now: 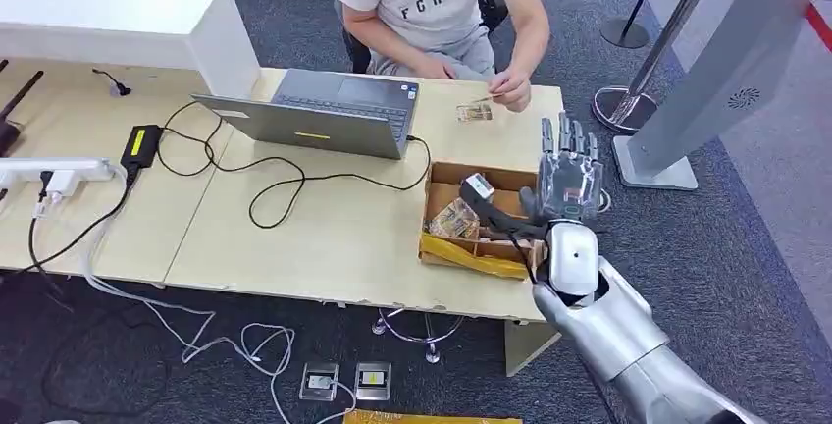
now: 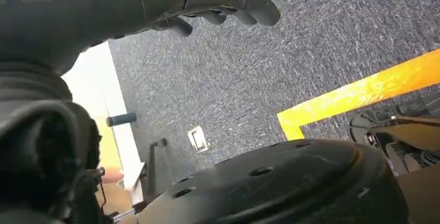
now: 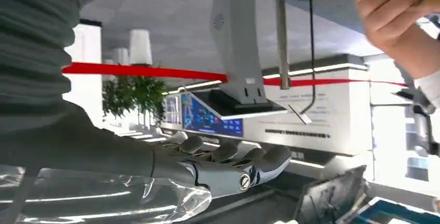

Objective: Pass the card to the sensor for recognition and then transmit it.

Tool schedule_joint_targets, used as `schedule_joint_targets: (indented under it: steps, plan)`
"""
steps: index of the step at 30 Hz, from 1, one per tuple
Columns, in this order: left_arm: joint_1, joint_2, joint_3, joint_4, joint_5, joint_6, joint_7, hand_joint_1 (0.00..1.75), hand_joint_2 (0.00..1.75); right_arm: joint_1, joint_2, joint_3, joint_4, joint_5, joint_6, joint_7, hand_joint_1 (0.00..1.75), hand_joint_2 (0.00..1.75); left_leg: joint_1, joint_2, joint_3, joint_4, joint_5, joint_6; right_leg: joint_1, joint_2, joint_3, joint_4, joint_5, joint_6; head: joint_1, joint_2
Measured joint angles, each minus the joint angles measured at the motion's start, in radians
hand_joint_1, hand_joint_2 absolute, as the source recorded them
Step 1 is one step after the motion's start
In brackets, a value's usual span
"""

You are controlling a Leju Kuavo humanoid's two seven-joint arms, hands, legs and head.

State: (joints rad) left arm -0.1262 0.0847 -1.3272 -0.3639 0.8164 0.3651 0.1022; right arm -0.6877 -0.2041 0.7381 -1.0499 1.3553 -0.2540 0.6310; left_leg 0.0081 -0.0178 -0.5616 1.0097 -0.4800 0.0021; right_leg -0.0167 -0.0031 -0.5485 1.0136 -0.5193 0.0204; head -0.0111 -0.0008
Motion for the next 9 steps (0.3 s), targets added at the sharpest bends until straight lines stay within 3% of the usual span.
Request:
schedule_joint_targets:
  steps: [6, 9]
  plan:
    - [0.004, 0.0, 0.001, 0.0, 0.024, -0.025, 0.01, 0.0, 0.0, 0.016, -0.09, -0.056, -0.063, -0.092, 0.012, 0.058, 0.0, 1.75, 0.0, 0.0, 0.0, 0.0, 0.0, 0.0, 0.0, 0.0, 0.0, 0.0, 0.0, 0.0, 0.0, 0.0]
    - [0.006, 0.0, 0.001, 0.0, 0.03, -0.026, 0.01, 0.0, 0.0, 0.053, -0.158, -0.122, -0.113, -0.07, 0.074, 0.067, 0.0, 1.75, 0.0, -0.001, 0.0, 0.001, 0.0, 0.0, 0.0, -0.001, 0.0, -0.001, 0.0, 0.0, 0.0, 0.0]
